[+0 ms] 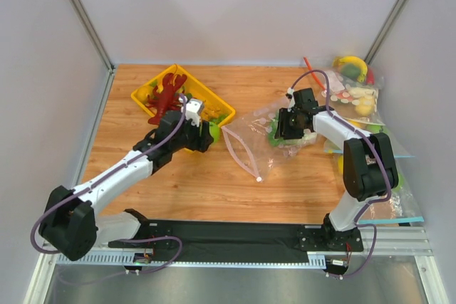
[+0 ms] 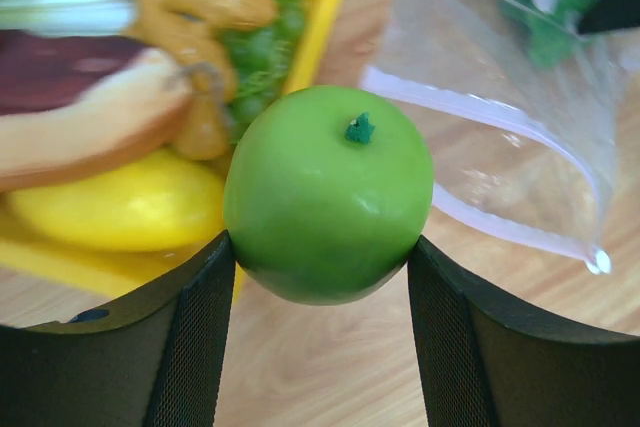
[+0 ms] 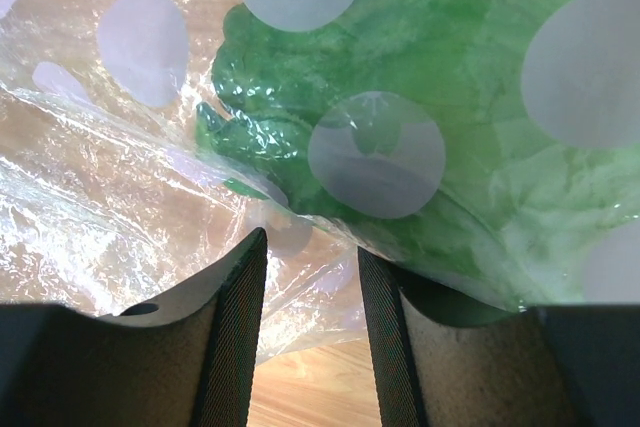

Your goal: Open the zip-top bag and remove the fake food

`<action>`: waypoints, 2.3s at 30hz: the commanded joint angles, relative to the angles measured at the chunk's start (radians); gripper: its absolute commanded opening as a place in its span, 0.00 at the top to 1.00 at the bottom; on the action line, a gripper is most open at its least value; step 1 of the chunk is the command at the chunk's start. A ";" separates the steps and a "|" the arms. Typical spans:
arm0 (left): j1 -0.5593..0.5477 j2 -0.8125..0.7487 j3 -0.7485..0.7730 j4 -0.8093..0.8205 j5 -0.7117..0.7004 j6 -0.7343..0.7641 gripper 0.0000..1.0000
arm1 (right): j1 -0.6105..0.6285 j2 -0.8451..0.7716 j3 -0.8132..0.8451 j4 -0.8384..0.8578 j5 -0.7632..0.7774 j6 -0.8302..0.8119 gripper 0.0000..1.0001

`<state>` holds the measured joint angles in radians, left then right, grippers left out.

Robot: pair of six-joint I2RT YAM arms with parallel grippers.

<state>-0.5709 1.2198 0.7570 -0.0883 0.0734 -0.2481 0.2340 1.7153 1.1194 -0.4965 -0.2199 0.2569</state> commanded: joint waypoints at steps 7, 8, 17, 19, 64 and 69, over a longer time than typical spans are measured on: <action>0.198 -0.083 0.129 -0.073 -0.104 -0.037 0.87 | -0.005 -0.017 0.013 0.016 -0.013 -0.008 0.56; 0.215 -0.071 0.146 -0.062 -0.106 -0.024 0.87 | -0.005 -0.017 0.011 0.016 -0.015 -0.007 0.56; 0.247 0.233 0.442 -0.051 -0.126 0.052 0.87 | -0.005 -0.029 0.008 0.019 -0.029 -0.005 0.55; 0.253 0.317 0.511 -0.066 -0.127 0.066 0.86 | -0.007 -0.036 0.007 0.021 -0.030 -0.005 0.55; 0.309 0.601 0.763 -0.131 -0.078 0.026 0.01 | -0.007 -0.043 0.017 0.016 -0.059 -0.007 0.54; 0.269 0.489 0.745 -0.134 -0.089 0.059 0.01 | 0.004 -0.072 0.011 0.022 -0.067 -0.010 0.52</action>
<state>-0.2733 1.8389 1.5005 -0.2329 -0.0166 -0.2115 0.2325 1.6978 1.1191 -0.4961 -0.2722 0.2573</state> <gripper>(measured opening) 0.992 0.466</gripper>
